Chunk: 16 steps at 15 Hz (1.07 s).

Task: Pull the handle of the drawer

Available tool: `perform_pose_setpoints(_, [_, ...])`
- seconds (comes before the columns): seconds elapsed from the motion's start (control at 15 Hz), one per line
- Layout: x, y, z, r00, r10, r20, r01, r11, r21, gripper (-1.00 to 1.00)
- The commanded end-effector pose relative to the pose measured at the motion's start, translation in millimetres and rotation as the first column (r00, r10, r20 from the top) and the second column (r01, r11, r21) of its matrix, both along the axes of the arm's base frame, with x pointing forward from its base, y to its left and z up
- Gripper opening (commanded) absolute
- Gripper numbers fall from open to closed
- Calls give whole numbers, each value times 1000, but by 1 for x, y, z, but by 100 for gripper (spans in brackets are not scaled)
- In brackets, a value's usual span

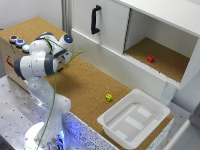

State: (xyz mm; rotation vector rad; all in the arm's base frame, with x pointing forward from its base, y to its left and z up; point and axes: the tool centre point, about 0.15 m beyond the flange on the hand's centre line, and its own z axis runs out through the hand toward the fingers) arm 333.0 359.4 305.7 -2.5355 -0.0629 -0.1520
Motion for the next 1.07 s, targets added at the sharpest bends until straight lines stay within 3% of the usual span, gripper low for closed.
perform_pose_setpoints(0.0, [3,6,-22,999,14,36,-18,993,119,-100])
perform_pose_setpoints(0.4, [3,-14,-23,999,-18,27,14,992,123,-100])
perform_pose_setpoints(1.0, [24,-89,-34,999,-50,-3,50,989,138,-100])
